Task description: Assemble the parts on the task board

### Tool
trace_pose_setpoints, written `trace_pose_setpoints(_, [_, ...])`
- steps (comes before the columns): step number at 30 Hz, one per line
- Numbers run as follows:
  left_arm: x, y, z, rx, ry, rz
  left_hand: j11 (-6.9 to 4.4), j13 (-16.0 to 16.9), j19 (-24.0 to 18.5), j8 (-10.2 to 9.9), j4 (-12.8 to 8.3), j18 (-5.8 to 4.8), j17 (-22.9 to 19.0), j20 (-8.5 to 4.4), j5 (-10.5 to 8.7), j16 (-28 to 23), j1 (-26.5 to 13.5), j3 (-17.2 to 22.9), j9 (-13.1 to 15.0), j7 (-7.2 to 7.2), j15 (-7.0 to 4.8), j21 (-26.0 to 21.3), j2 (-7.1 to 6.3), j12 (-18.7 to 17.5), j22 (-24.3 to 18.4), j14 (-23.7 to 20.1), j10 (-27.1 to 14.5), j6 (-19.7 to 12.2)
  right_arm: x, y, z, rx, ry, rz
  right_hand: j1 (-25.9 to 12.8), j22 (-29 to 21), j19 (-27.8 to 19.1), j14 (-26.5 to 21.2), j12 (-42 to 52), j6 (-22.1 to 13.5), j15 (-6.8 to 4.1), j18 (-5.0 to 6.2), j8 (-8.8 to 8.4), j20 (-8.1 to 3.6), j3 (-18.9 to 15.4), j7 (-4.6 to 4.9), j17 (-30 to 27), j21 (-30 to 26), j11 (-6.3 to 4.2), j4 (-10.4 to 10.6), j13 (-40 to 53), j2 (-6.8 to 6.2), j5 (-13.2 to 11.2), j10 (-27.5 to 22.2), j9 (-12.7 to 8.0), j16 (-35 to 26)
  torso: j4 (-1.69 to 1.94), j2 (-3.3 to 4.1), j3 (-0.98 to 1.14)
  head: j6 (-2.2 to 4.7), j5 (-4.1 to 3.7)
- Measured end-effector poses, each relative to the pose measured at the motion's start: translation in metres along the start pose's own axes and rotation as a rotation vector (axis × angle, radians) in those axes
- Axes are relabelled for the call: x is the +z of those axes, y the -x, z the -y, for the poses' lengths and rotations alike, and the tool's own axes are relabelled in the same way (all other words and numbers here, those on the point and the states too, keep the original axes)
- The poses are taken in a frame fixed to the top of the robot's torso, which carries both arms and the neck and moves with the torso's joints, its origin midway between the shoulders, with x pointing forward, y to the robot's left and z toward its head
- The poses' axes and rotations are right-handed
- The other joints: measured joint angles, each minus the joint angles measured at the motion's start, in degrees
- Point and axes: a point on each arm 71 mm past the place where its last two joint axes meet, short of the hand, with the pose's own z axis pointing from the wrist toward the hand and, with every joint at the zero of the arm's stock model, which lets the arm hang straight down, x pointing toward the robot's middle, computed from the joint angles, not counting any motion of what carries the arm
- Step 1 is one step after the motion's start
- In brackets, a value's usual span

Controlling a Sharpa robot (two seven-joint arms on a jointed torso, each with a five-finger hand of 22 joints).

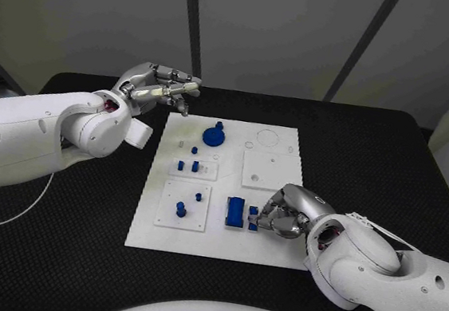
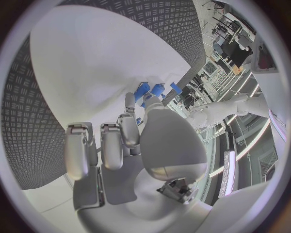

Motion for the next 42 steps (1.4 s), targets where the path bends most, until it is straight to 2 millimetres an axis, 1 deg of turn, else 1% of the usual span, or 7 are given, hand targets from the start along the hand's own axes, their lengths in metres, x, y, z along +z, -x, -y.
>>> trace_pose_setpoints(11, [0.000,0.000,0.000,0.000,0.002,0.000,0.00,0.0,0.0,0.0,0.0,0.00,-0.1,0.00,0.00,0.0,0.0,0.0,0.0,0.00,0.00,0.0,0.00,0.0,-0.1,0.0,0.0,0.0,0.000,0.002,0.002,-0.012,0.001,0.011,0.6,0.0,0.0,0.0,0.2,-0.2,0.00,-0.01,0.28,0.01,-0.7,-0.17,0.0,0.0,0.00,0.4,0.0,0.13,-1.5,0.0,0.2,0.0,0.00,0.00,0.02,0.08,-0.10])
trace_pose_setpoints(17, [0.000,0.000,0.000,0.000,0.002,0.000,0.00,0.0,0.0,0.0,0.0,0.00,-0.1,0.00,0.00,0.0,0.0,0.0,0.0,0.00,0.00,0.0,0.00,0.0,-0.1,0.0,0.0,0.0,0.000,0.002,0.001,-0.014,0.005,0.012,-1.0,0.0,0.0,0.0,0.2,-0.2,0.00,0.00,0.36,0.01,-2.8,-0.17,0.0,0.0,0.01,2.0,-0.4,0.36,-5.0,0.0,0.5,0.0,0.01,0.03,0.00,0.10,-0.12])
trace_pose_setpoints(21, [0.000,0.000,0.000,0.000,0.003,0.000,0.00,0.0,0.0,0.0,0.0,0.00,-0.1,0.00,0.00,0.0,0.0,0.0,0.0,0.00,0.00,0.0,0.00,0.0,-0.1,0.0,0.0,0.0,0.003,0.002,0.004,-0.018,-0.001,0.015,-0.7,0.0,0.0,0.0,0.2,-0.2,0.00,0.00,0.67,0.01,-3.4,-0.17,0.0,0.0,0.01,1.5,-0.2,0.39,-7.7,0.0,0.8,0.0,0.01,0.04,-0.03,0.01,-0.15])
trace_pose_setpoints(28, [0.000,0.001,0.000,0.000,0.004,0.001,0.00,0.0,0.0,0.0,0.0,0.00,-0.1,0.00,0.00,0.0,0.0,0.0,0.0,0.00,0.00,0.0,0.00,0.0,-0.1,0.0,0.0,0.0,0.008,0.003,0.005,-0.020,0.009,0.023,2.5,0.0,0.0,0.0,0.4,-0.2,0.02,-0.01,0.95,0.01,-3.9,-0.17,0.0,0.0,0.11,-0.3,0.2,0.40,-13.1,-0.1,1.2,0.0,0.10,0.03,-0.03,-0.26,-0.22])
trace_pose_setpoints(34, [0.000,0.001,0.000,0.000,0.004,0.001,0.00,0.0,0.0,0.0,0.0,0.00,-0.1,0.00,0.00,0.0,0.0,0.0,0.0,0.00,0.00,-0.2,0.00,0.0,-0.1,0.0,0.0,0.0,0.011,0.003,0.006,-0.022,0.023,0.027,2.6,0.0,0.0,0.0,0.6,-0.2,0.02,-0.01,1.18,0.01,-4.7,-0.17,0.0,0.0,0.12,-0.4,0.2,0.45,-15.8,-0.1,1.4,0.0,0.10,0.03,0.00,-0.48,0.05])
trace_pose_setpoints(35, [0.000,0.001,0.000,0.001,0.005,0.001,0.00,0.0,0.0,0.0,0.0,0.00,-0.1,0.00,0.00,0.0,0.0,0.0,0.0,0.00,0.00,-0.2,0.00,0.0,-0.2,0.0,0.0,0.0,0.011,0.003,0.006,-0.022,0.026,0.028,3.0,0.0,0.0,0.0,0.6,-0.2,0.02,0.00,1.18,0.01,-5.0,-0.17,0.0,0.0,0.22,-0.2,0.2,0.90,-16.2,-0.2,1.4,0.0,0.09,0.03,0.00,-0.50,0.05])
trace_pose_setpoints(42, [0.000,0.000,0.000,0.000,0.005,0.000,0.00,0.0,0.0,0.0,0.0,0.00,-0.1,0.00,0.00,0.0,0.0,0.0,0.0,0.00,0.00,-0.2,0.00,0.0,-0.2,0.0,0.0,0.0,0.012,0.003,0.007,-0.023,0.042,0.030,3.4,0.0,0.0,0.0,0.0,-0.4,0.04,0.00,1.41,0.01,-6.3,0.04,0.0,0.0,0.22,0.1,1.3,1.27,-18.1,-0.2,1.6,0.0,0.03,-0.02,-0.01,-0.62,0.09])
